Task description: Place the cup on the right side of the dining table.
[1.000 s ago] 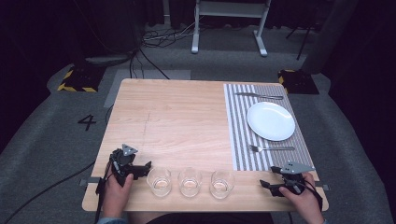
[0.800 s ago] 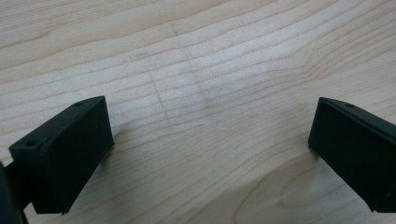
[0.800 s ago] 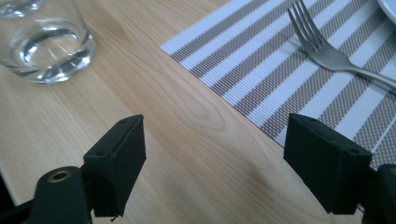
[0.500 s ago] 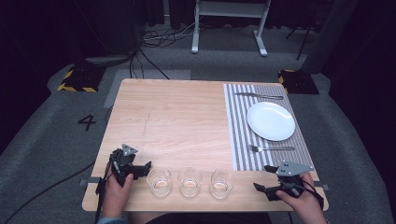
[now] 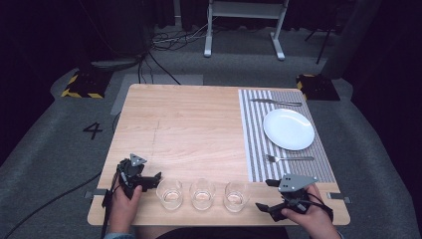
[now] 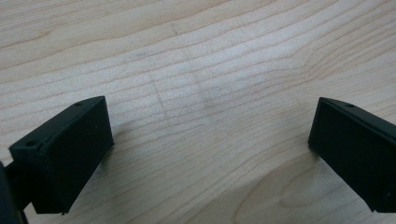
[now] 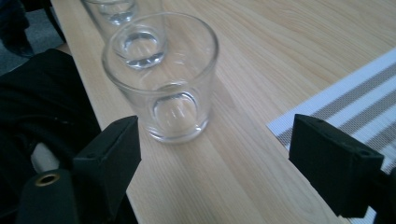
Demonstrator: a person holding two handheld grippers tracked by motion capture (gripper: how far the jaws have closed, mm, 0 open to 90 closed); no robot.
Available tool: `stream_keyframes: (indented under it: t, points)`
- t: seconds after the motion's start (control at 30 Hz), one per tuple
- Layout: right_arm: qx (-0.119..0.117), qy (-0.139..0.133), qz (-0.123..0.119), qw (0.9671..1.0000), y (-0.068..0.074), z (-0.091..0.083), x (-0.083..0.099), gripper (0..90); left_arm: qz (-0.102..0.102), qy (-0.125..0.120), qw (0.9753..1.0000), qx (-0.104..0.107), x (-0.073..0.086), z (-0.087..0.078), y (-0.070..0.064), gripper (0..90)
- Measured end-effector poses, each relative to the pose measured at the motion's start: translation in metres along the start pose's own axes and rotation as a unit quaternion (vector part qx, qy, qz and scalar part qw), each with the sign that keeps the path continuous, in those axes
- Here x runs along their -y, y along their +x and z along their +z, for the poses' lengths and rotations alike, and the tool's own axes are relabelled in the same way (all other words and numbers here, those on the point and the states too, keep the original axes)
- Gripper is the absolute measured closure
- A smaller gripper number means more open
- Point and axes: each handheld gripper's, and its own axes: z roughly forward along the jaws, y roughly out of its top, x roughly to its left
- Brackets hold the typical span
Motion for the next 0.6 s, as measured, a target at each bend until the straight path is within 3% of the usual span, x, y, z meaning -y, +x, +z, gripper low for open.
stream_keyframes:
  t: [0.17, 0.47, 0.6]
  points:
    - [-0.026, 0.004, -0.009, 0.9996, 0.011, 0.016, -0.005, 16.2, 0.000, 0.000, 1.0000, 0.000, 0.000, 0.000, 0.000, 0.0]
    - [-0.038, 0.002, -0.019, 0.9991, 0.019, 0.044, -0.013, 16.1, 0.000, 0.000, 1.0000, 0.000, 0.000, 0.000, 0.000, 0.0]
    - [-0.045, -0.001, -0.008, 0.9990, 0.020, 0.058, -0.016, 16.0, 0.000, 0.000, 1.0000, 0.000, 0.000, 0.000, 0.000, 0.0]
